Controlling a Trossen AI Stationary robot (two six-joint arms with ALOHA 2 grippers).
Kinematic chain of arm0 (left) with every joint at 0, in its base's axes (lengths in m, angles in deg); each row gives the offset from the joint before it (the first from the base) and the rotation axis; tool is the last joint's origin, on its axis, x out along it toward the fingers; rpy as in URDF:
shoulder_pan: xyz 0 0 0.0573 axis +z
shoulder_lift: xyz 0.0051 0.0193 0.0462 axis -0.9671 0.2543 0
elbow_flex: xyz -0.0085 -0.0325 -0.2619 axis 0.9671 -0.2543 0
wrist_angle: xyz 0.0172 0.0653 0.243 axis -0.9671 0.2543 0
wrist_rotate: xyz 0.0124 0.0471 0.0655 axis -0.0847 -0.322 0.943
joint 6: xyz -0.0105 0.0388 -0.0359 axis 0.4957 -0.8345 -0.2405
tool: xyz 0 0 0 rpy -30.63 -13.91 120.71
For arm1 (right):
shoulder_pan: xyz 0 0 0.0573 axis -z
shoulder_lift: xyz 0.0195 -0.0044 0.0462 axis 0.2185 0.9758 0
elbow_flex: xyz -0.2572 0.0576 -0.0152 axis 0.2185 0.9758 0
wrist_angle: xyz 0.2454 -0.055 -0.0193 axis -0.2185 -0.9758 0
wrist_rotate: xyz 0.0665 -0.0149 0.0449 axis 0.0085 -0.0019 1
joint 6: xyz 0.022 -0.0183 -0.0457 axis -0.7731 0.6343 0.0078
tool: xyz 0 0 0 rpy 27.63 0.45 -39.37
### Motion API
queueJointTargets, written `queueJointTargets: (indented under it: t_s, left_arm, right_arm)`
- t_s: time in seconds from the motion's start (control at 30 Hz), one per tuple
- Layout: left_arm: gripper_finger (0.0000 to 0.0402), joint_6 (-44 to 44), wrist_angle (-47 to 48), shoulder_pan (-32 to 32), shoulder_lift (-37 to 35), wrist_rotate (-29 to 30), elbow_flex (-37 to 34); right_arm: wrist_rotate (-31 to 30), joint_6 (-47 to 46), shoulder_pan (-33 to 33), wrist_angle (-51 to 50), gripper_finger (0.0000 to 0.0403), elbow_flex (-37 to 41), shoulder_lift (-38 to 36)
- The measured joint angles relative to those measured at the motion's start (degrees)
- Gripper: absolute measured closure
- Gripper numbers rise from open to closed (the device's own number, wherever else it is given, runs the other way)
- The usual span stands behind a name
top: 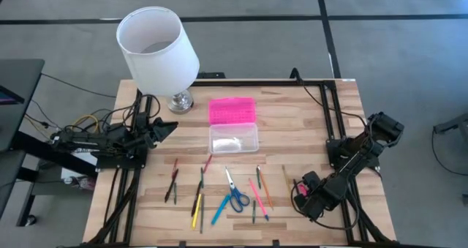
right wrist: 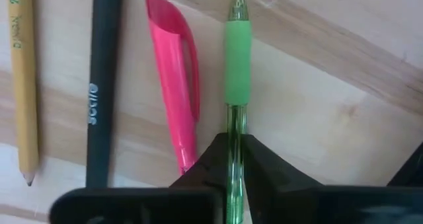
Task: Pick & place school supplies into a supply box
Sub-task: Put the green pen into the supply box
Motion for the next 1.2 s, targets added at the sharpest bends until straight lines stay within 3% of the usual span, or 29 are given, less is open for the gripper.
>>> queueJointTargets:
  t_s: [0.23, 0.83, 1.2]
  left_arm:
    - [0.0248, 0.0, 0.0, 0.0, 0.0, 0.0, 0.0]
    - [0.0248, 0.4, 0.9, 0.0, 0.0, 0.2, 0.0]
    - [0.0248, 0.4, 1.4, 0.0, 0.0, 1.5, 0.0]
  right_arm:
    - [0.9, 2.5, 1.8, -0.2, 0.038, 0.0, 0.1]
    - [1.6, 18.5, 8.4, -1.4, 0.0396, 0.0, 0.2]
    - [-2.5, 19.4, 9.8, -2.6, 0.0396, 0.1, -0.9]
